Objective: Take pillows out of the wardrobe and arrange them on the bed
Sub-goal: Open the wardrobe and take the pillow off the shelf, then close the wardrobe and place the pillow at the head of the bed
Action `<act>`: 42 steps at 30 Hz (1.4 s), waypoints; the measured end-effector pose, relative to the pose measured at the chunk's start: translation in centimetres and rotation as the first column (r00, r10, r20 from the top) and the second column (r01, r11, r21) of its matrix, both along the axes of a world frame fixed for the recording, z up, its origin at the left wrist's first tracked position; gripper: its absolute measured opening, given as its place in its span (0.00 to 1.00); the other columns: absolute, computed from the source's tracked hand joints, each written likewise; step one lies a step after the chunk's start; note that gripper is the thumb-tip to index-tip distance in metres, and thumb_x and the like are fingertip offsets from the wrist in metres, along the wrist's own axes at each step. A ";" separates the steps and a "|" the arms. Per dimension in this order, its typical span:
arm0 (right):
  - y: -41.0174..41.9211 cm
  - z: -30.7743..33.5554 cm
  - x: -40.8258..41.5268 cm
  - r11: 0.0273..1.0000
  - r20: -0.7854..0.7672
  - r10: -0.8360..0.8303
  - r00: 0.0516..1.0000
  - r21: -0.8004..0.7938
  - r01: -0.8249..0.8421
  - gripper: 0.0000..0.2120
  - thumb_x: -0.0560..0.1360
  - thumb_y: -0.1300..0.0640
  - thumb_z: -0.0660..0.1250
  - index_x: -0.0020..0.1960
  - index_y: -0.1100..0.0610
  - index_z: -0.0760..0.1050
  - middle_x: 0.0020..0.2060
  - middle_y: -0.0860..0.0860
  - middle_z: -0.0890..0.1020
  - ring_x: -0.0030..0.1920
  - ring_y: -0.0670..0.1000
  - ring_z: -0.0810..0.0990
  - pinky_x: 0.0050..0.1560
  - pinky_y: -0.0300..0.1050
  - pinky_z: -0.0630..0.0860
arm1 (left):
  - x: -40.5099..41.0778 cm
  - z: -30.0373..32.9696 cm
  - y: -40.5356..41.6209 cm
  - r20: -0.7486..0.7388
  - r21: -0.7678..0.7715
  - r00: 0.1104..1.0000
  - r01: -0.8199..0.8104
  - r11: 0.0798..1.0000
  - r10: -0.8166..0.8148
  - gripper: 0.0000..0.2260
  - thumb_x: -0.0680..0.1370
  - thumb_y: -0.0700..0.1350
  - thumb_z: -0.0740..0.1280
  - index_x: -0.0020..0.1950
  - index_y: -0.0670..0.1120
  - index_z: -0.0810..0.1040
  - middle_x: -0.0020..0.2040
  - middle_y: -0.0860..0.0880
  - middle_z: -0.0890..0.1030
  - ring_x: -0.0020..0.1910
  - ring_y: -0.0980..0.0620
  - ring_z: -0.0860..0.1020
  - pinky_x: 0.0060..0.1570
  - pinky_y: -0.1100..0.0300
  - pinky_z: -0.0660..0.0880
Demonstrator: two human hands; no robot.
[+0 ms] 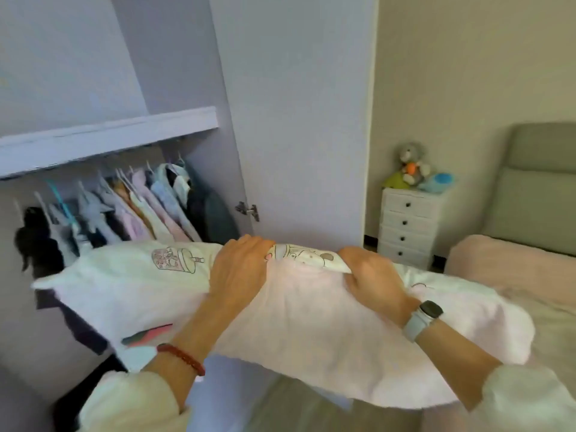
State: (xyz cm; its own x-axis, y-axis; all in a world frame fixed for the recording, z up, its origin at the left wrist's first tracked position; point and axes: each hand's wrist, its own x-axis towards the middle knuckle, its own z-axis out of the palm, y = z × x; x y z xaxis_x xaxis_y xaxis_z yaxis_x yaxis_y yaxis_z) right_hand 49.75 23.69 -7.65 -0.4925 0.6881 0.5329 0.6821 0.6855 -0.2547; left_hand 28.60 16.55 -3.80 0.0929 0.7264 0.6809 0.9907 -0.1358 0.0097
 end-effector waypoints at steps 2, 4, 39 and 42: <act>-0.5 -1.7 5.3 0.986 0.090 -0.152 0.984 -0.049 0.157 0.10 0.64 0.65 0.66 0.45 0.58 0.76 0.38 0.57 0.81 0.39 0.61 0.80 0.34 0.46 0.71 | 4.5 -3.4 2.3 0.168 -0.174 0.985 0.073 0.982 -0.043 0.09 0.69 0.33 0.61 0.43 0.39 0.80 0.38 0.40 0.82 0.38 0.40 0.78 0.35 0.50 0.73; -1.5 -2.6 10.4 0.952 0.118 -0.296 0.948 -0.050 0.303 0.10 0.64 0.63 0.68 0.46 0.57 0.76 0.38 0.56 0.81 0.39 0.60 0.80 0.36 0.48 0.74 | 9.7 -6.0 4.4 0.248 -0.261 0.961 0.185 0.947 -0.120 0.07 0.70 0.32 0.63 0.43 0.41 0.78 0.40 0.41 0.81 0.40 0.39 0.76 0.35 0.52 0.68; 18.7 3.4 -4.2 0.906 -0.677 -0.305 0.670 -0.422 -0.014 0.25 0.74 0.61 0.62 0.68 0.61 0.56 0.63 0.58 0.73 0.62 0.60 0.71 0.60 0.46 0.67 | -1.5 -1.0 16.6 0.083 -0.040 0.995 -0.049 0.998 0.052 0.16 0.72 0.35 0.66 0.60 0.41 0.75 0.62 0.40 0.75 0.62 0.40 0.71 0.63 0.38 0.62; 17.1 2.2 -5.1 0.931 -0.729 -0.332 0.599 -0.356 0.083 0.16 0.75 0.56 0.62 0.61 0.58 0.64 0.53 0.54 0.79 0.53 0.60 0.78 0.51 0.47 0.72 | -3.2 -1.3 13.8 0.108 -0.012 0.982 -0.156 0.988 0.156 0.17 0.72 0.34 0.67 0.60 0.41 0.74 0.62 0.39 0.75 0.62 0.39 0.72 0.61 0.37 0.64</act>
State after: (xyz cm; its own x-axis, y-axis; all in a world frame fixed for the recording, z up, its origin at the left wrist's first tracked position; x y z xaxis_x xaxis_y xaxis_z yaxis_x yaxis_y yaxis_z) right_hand 44.61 40.77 -5.46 0.1865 0.8853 0.4260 0.2627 0.3729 -0.8899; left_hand 25.39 30.39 -5.12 -0.0959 0.7285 0.6783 0.9927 0.0203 0.1186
